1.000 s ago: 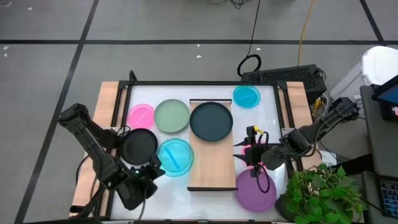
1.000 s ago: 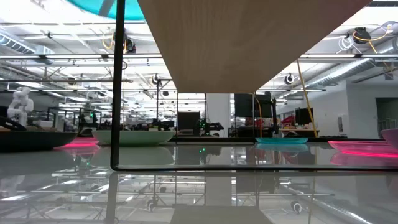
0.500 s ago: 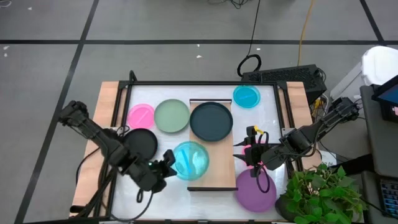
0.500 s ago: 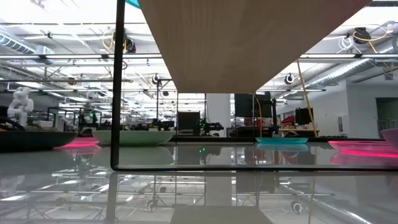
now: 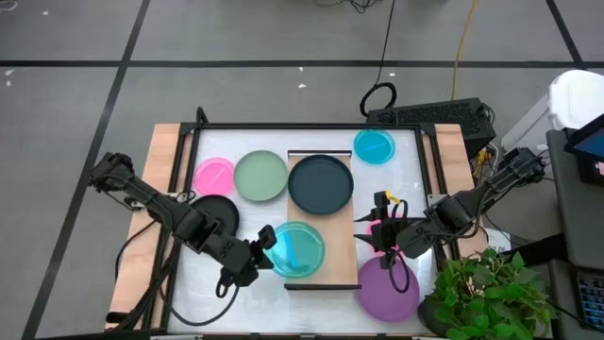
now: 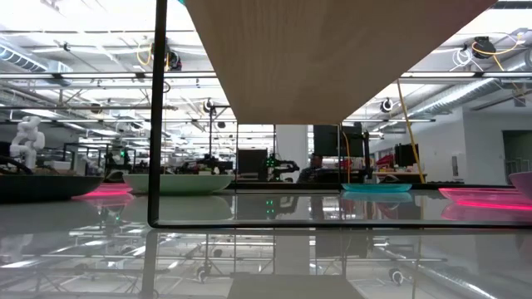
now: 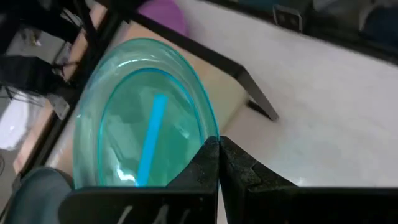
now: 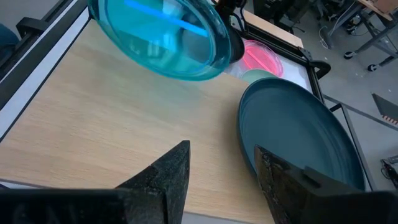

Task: Place and stack plates onto a shelf
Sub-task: Put the bottom blue transparent plate on the shelf

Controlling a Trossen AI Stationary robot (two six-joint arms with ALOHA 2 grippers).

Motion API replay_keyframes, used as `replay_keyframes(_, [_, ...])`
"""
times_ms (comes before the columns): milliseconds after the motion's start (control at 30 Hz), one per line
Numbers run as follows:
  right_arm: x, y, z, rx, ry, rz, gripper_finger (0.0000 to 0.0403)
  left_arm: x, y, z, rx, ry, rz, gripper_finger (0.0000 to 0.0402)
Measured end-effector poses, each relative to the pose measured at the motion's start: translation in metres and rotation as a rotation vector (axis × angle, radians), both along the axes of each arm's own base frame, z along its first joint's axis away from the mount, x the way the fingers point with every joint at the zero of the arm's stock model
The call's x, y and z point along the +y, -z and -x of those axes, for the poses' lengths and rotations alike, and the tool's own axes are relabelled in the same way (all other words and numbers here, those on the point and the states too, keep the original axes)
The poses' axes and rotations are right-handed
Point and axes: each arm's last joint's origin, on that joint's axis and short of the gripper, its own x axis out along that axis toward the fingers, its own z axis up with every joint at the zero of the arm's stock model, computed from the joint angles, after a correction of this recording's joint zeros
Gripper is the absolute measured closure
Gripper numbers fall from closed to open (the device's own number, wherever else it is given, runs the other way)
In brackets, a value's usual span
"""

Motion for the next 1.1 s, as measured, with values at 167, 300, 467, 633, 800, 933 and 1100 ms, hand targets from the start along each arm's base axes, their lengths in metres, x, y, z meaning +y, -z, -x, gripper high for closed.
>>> replay_keyframes(167, [0.000,0.000,0.000,0.000,0.000,0.000,0.0243,0.009,0.006,-0.008,-0.014,-0.008,0.031,0.0401])
replay_keyframes(300, [0.000,0.000,0.000,0.000,0.000,0.000,0.0243,0.014,0.016,-0.010,0.002,-0.015,0.033,0.0401])
replay_keyframes(467, [0.000,0.000,0.000,0.004,0.000,0.003,0.0243,0.014,0.021,-0.012,0.005,0.008,0.059,0.0401])
replay_keyframes(633, [0.000,0.000,0.000,0.004,0.000,0.002,0.0243,0.013,0.018,-0.015,-0.050,0.032,0.063,0.0401])
replay_keyframes(800, [0.000,0.000,0.000,0.004,0.000,0.002,0.0243,0.015,0.015,-0.018,-0.092,0.033,0.069,0.0400])
replay_keyframes(933, [0.000,0.000,0.000,0.004,0.000,0.002,0.0243,0.015,0.014,-0.020,-0.106,0.033,0.073,0.0400])
replay_keyframes(1100, [0.000,0.000,0.000,0.004,0.000,0.003,0.0243,0.013,0.026,-0.027,-0.075,0.036,0.061,0.0400])
